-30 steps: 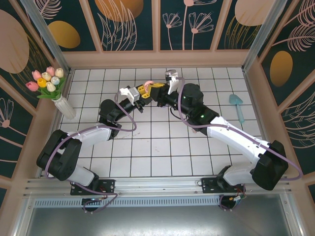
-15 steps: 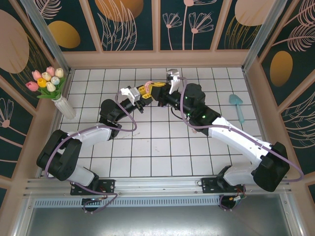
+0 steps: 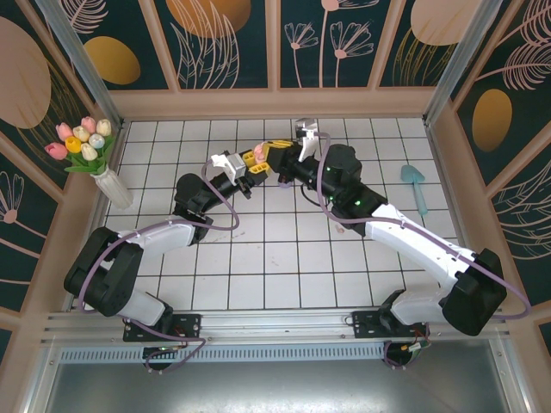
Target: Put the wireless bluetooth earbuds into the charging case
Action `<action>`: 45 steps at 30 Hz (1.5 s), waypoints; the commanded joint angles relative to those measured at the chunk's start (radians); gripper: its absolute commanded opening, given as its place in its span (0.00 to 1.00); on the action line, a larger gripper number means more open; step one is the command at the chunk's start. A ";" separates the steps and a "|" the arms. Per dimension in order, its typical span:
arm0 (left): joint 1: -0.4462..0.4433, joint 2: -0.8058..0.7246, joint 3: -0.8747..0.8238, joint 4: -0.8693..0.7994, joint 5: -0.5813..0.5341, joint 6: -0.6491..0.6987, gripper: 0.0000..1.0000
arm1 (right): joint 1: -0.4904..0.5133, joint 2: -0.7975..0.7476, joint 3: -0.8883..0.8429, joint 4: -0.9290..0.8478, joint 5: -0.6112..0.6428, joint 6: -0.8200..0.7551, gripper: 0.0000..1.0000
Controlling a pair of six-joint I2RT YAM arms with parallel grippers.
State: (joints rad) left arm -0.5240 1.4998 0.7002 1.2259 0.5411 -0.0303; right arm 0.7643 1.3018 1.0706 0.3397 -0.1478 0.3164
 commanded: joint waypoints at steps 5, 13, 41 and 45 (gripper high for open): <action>-0.009 -0.019 0.031 0.019 0.017 -0.010 0.00 | -0.008 0.028 0.007 0.059 -0.020 0.013 0.14; -0.009 -0.017 0.039 0.017 0.006 -0.012 0.00 | -0.008 0.022 -0.018 0.050 -0.027 0.015 0.14; -0.008 -0.012 0.057 0.016 -0.005 -0.022 0.00 | -0.008 0.017 -0.054 -0.007 -0.036 -0.022 0.14; -0.010 -0.012 0.056 0.017 -0.004 -0.027 0.00 | -0.008 0.016 -0.044 -0.023 -0.036 -0.020 0.21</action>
State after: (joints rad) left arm -0.5240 1.4990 0.7166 1.1831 0.5159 -0.0406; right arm 0.7609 1.3251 1.0199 0.3607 -0.1783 0.3134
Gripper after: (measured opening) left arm 0.233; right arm 0.192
